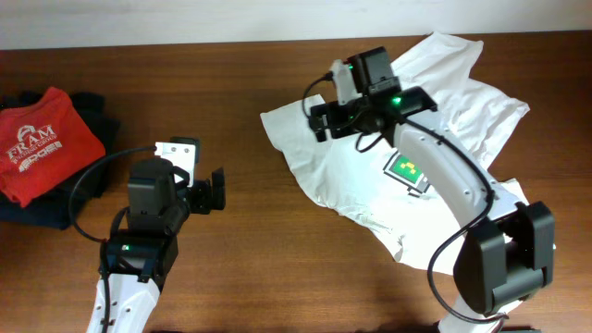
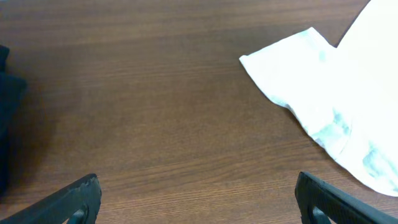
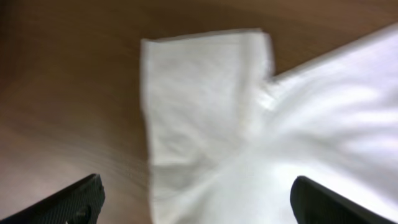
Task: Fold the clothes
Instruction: 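Drag the white T-shirt leftward to the table center with the right gripper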
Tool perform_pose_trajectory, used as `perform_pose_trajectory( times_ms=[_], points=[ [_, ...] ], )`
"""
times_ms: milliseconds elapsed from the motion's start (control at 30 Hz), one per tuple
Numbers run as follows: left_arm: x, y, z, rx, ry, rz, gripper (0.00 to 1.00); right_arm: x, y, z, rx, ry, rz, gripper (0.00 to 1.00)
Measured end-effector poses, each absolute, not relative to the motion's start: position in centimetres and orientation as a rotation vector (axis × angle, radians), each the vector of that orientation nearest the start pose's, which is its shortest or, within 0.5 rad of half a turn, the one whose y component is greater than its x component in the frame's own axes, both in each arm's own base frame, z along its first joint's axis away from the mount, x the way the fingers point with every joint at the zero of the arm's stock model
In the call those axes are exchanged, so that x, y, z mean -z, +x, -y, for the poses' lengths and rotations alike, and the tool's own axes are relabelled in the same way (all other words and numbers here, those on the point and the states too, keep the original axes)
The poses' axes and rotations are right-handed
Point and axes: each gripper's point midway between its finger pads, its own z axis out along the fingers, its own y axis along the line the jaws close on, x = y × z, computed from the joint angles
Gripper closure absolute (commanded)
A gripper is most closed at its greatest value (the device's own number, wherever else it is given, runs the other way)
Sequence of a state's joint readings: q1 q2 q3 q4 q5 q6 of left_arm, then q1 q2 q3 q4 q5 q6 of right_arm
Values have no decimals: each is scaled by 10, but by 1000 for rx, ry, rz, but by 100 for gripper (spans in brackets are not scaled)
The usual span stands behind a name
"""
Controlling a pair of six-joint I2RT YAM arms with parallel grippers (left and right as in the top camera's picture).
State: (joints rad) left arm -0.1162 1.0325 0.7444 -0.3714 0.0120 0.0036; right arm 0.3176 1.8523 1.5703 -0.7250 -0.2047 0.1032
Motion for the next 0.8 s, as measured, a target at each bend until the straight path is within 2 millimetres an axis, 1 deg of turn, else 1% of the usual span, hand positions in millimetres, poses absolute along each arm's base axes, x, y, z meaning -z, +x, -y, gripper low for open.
perform_pose_trajectory(
  times_ms=[33,67,100,167,200,267,300,333,400,500,533,567,633,733,800],
  points=[
    [-178,329,40,75,140,-2226,1,-144,440,-153,-344,-281,-2632,1],
    [-178,329,40,75,140,-2223,1,-143,440,-143,-324,-254,-2647,1],
    [-179,330,41,76,140,-2217,1,-138,438,-120,-282,-192,-2690,1],
    [-182,331,44,96,149,-2204,1,-132,431,-83,-229,-86,-2755,1],
    [-184,332,47,113,157,-2194,2,-127,422,-59,-204,-10,-2812,1],
    [-185,336,58,182,192,-2177,5,-122,407,-19,-169,106,-2884,1],
    [-183,339,63,209,206,-2179,5,-120,399,-6,-156,138,-2913,1],
    [-178,343,69,247,226,-2184,5,-119,390,10,-149,186,-2945,1],
    [-160,351,85,329,252,-2221,5,-118,383,37,-131,271,-2955,1],
    [-125,363,124,490,293,-2274,5,-118,371,80,-111,438,-2953,1],
    [-112,367,138,541,302,-2286,5,-117,367,89,-110,480,-2953,1],
    [-105,368,144,565,301,-2297,5,-117,364,96,-104,507,-2952,1],
    [-89,375,165,636,288,-2302,5,-117,361,104,-102,543,-2951,1],
    [-61,383,194,751,206,-2325,11,-117,358,109,-102,565,-2949,1],
    [-44,386,205,808,131,-2346,11,-117,358,109,-101,564,-2950,1]
  ],
)
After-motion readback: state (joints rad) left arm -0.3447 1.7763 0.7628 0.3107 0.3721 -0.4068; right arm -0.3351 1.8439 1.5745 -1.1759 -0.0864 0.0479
